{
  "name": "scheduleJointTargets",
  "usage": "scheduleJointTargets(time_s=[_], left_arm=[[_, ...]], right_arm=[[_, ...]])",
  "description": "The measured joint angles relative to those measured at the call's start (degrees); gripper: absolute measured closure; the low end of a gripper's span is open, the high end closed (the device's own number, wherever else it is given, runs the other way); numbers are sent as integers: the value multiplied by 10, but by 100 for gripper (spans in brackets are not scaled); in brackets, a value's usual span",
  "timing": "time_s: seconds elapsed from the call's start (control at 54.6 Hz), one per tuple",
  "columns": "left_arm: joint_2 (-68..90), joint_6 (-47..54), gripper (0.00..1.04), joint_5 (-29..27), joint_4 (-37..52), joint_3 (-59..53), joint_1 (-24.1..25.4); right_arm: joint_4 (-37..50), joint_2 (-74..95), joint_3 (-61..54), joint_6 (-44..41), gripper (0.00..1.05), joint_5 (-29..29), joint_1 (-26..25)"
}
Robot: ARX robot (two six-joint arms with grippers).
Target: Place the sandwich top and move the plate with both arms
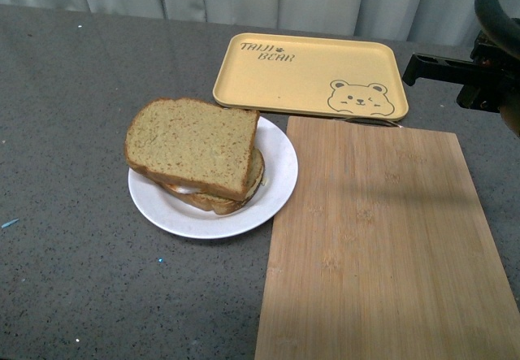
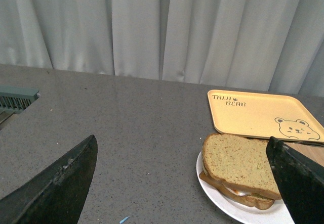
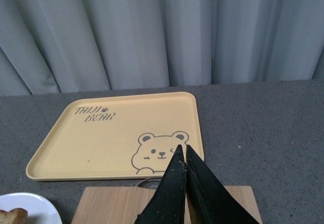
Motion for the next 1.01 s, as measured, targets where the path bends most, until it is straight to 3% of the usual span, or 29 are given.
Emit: scheduleJointTargets(time_s=[0.128, 0.202, 0.293, 0.367, 0.696, 0.806, 1.008], left_arm=[[0, 0, 7, 0, 0, 0, 0], [-1, 0, 7, 0, 0, 0, 0], [0, 0, 7, -3, -1, 0, 0], [-2, 1, 7, -1, -1, 0, 0], [-2, 1, 7, -1, -1, 0, 0], [-2, 1, 7, -1, -1, 0, 0], [-2, 1, 7, 0, -1, 0, 0]], right_arm=[[0, -7, -16, -7, 104, -11, -7], [-18, -94, -95, -50, 104, -89, -49], [-47, -244, -183, -74, 104, -97, -104], [-76, -321, -209, -82, 104, -112, -120], [-226, -511, -247, -92, 104, -158, -157], [-336, -607, -244, -94, 104, -206, -193], [-415, -706, -245, -93, 104, -210, -213]])
